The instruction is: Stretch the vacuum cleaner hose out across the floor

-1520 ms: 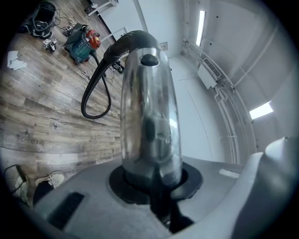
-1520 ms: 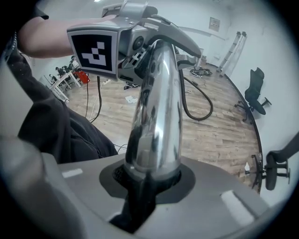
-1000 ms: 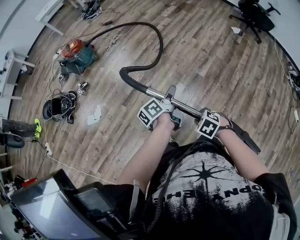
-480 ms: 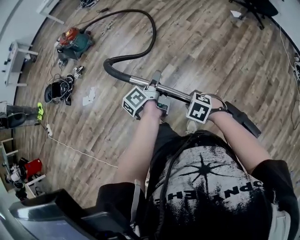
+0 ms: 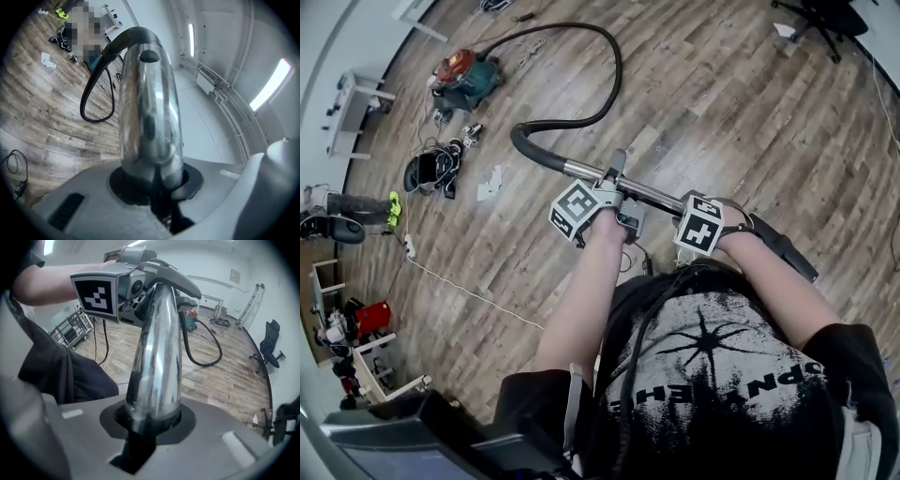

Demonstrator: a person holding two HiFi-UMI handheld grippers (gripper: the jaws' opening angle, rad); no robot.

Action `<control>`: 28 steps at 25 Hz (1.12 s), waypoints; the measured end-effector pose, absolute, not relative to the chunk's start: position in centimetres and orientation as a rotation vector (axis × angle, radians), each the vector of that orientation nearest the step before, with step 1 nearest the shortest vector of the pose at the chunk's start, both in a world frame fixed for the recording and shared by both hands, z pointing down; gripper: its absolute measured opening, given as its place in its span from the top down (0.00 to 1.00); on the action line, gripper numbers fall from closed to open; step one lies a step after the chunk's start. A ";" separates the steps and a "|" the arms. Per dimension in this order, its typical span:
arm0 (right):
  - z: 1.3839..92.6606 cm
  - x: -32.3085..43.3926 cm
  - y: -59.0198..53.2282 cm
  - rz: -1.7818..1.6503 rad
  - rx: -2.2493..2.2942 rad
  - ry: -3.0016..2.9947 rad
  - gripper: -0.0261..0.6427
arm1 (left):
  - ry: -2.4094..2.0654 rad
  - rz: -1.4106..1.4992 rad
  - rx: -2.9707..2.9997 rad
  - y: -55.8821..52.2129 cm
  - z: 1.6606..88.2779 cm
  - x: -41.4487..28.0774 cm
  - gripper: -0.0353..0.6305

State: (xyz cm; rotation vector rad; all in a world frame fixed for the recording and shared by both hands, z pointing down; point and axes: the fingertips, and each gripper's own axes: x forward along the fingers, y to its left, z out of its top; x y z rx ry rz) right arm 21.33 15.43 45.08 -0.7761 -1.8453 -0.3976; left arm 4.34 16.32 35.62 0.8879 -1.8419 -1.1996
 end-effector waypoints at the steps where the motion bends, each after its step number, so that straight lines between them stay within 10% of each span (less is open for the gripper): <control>1: 45.1 21.7 15.6 -0.406 -0.778 -1.840 0.83 | -1.843 -1.210 0.883 16.6 35.7 4.7 0.86; 28: 46.0 41.9 27.0 -0.432 -0.629 -1.719 0.84 | -1.664 -1.335 0.907 28.4 38.6 24.0 0.86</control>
